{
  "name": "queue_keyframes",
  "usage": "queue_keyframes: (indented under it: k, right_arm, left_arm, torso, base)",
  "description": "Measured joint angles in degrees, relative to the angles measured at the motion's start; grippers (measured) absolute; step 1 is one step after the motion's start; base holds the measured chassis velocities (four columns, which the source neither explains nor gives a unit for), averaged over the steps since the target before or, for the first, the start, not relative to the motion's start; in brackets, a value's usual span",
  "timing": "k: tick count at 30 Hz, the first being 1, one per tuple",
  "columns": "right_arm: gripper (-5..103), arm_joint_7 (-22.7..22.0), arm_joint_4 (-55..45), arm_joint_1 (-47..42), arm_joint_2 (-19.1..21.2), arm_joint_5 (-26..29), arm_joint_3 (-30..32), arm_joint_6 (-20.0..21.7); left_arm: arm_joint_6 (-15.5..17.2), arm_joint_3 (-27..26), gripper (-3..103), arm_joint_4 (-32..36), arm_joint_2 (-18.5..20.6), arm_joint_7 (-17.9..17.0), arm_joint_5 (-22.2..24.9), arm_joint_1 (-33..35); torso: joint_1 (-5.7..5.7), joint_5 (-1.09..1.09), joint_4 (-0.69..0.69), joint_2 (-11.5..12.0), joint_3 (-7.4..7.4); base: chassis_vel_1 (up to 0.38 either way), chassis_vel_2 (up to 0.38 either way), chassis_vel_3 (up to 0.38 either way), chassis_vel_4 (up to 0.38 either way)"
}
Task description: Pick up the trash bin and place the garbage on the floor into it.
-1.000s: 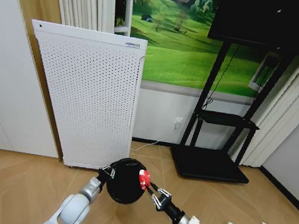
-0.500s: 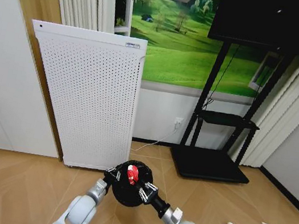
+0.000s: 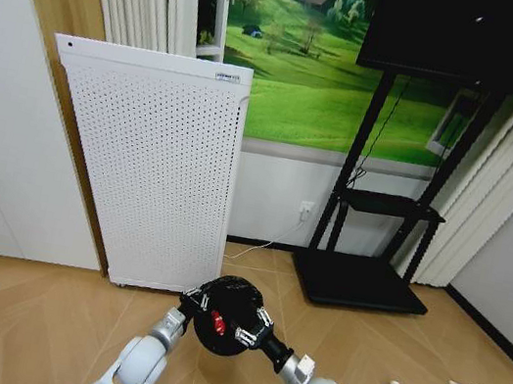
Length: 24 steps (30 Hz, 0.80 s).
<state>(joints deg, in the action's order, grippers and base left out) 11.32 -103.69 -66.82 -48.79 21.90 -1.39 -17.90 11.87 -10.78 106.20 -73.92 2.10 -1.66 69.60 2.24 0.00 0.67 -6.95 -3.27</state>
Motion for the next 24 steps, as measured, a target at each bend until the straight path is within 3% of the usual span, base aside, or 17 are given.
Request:
queue_keyframes:
  k: [1,3,4,5,6,10,11,14,16,20,23,24]
  right_arm:
    - [89,-0.1,0.0,-0.1,0.0,0.0,0.1,0.0]
    - [89,-0.3,-0.1,-0.3,0.0,0.0,0.3,0.1]
    - [97,-0.7,-0.2,-0.8,-0.1,0.3,1.0,0.2]
    - [99,-0.9,-0.3,-1.5,-0.2,0.7,2.1,0.5]
    - [99,-0.9,-0.3,-1.5,-0.2,0.7,2.1,0.5]
    - [100,-1.7,-0.9,-7.7,-0.3,4.5,11.7,2.5]
    - [100,-2.3,-0.1,-10.0,-1.7,2.8,17.3,1.6]
    - [100,-3.8,0.7,-11.9,-3.6,0.5,22.7,1.5]
    - [100,-7.5,0.8,-13.7,-5.0,1.2,27.1,3.7]
    - [100,-10.3,1.5,-14.1,-6.0,1.9,30.8,6.0]
    - [100,-13.6,2.0,-14.4,-7.4,4.8,35.5,11.1]
    - [100,-13.6,2.0,-14.4,-7.4,4.8,35.5,11.1]
  left_arm:
    - [0.0,-0.1,6,0.1,0.0,0.0,0.0,0.1]
    - [0.0,-0.1,6,0.2,0.0,0.0,0.0,0.2]
    - [0.0,-0.5,6,0.4,0.0,0.0,0.0,0.4]
    - [-0.1,-1.0,6,0.7,0.1,0.0,-0.1,0.8]
    - [-0.1,-1.0,6,0.7,0.1,0.0,-0.1,0.8]
    - [-0.5,-4.8,6,2.4,1.0,0.0,0.0,3.7]
    - [-0.6,-6.9,6,3.1,1.8,0.0,0.1,4.9]
    - [-0.7,-9.5,6,3.8,2.1,-0.1,0.5,6.0]
    - [-0.7,-11.9,6,4.4,2.1,-0.1,0.9,7.0]
    - [-0.7,-13.6,6,5.0,2.1,-0.2,1.0,8.0]
    - [-0.7,-16.3,6,6.9,2.2,-0.2,1.4,9.8]
    - [-0.7,-16.3,6,6.9,2.2,-0.2,1.4,9.8]
  torso:
    - [0.0,0.0,0.0,0.0,0.0]
    - [0.0,0.0,0.0,0.0,0.0]
    - [0.0,0.0,0.0,0.0,0.0]
    - [0.0,0.0,-0.01,0.0,0.0]
    - [0.0,0.0,-0.01,0.0,0.0]
    - [0.0,0.0,0.01,0.0,0.0]
    - [-0.01,0.0,0.0,0.0,0.0]
    - [-0.01,0.01,-0.01,0.0,0.01]
    - [-0.01,0.0,0.02,0.0,0.01]
    - [-0.01,0.0,0.01,0.0,0.01]
    - [-0.01,-0.01,-0.01,0.0,0.01]
    - [-0.01,-0.01,-0.01,0.0,0.01]
  base:
    - [0.0,0.0,0.0,0.0]
    - [0.0,0.0,0.0,0.0]
    - [0.0,0.0,0.0,0.0]
    - [0.0,0.0,0.0,0.0]
    - [0.0,0.0,0.0,0.0]
    - [0.0,0.0,0.0,0.0]
    - [0.0,0.0,0.0,0.0]
    - [0.0,0.0,0.0,0.0]
    - [0.0,0.0,0.0,0.0]
    - [0.0,0.0,0.0,0.0]
    - [0.0,0.0,0.0,0.0]
    - [0.0,0.0,0.0,0.0]
